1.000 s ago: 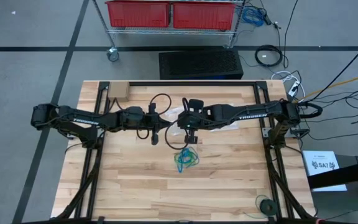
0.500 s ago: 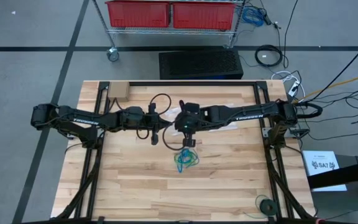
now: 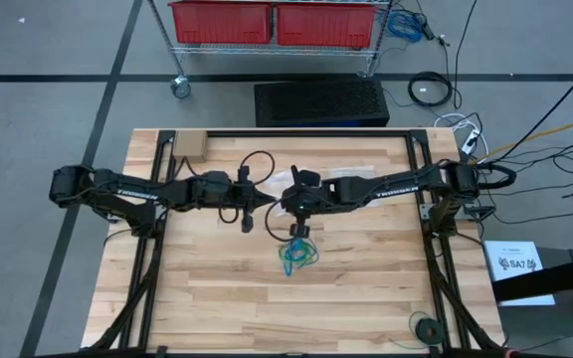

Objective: Sort rubber bands
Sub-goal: Open the top left transparent zip bag

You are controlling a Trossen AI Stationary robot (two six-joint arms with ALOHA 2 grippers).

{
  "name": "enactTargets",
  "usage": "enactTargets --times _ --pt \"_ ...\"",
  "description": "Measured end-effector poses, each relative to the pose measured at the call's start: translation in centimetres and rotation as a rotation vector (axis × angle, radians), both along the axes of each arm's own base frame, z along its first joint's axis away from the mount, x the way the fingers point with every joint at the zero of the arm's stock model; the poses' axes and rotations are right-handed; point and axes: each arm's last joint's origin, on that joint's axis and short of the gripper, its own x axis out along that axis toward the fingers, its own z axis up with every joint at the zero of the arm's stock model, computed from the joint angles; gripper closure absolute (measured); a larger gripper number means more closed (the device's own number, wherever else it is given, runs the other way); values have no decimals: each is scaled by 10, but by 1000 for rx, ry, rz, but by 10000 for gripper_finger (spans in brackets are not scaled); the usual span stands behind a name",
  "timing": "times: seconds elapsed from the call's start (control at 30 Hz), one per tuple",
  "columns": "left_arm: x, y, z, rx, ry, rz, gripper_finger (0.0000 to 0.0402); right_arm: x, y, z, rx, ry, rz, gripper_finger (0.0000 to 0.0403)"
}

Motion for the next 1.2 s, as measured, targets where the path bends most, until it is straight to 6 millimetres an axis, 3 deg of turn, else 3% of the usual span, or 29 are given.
enactTargets --times 0.47,0.8,0.9,1.03,1.2 --pt "1 -4 1 0 -12 -15 402 9 2 2 21 -152 -17 391" --pt "3 -9 7 -1 -43 -34 402 9 4 2 106 -163 -29 224" --pt "4 -12 8 0 -49 -45 402 8 4 1 105 -154 -28 204" --pt "4 -13 8 -1 -49 -51 402 -2 8 7 83 -97 6 245" --pt "4 -15 10 -17 -70 -51 402 -25 7 29 91 -45 -8 361"
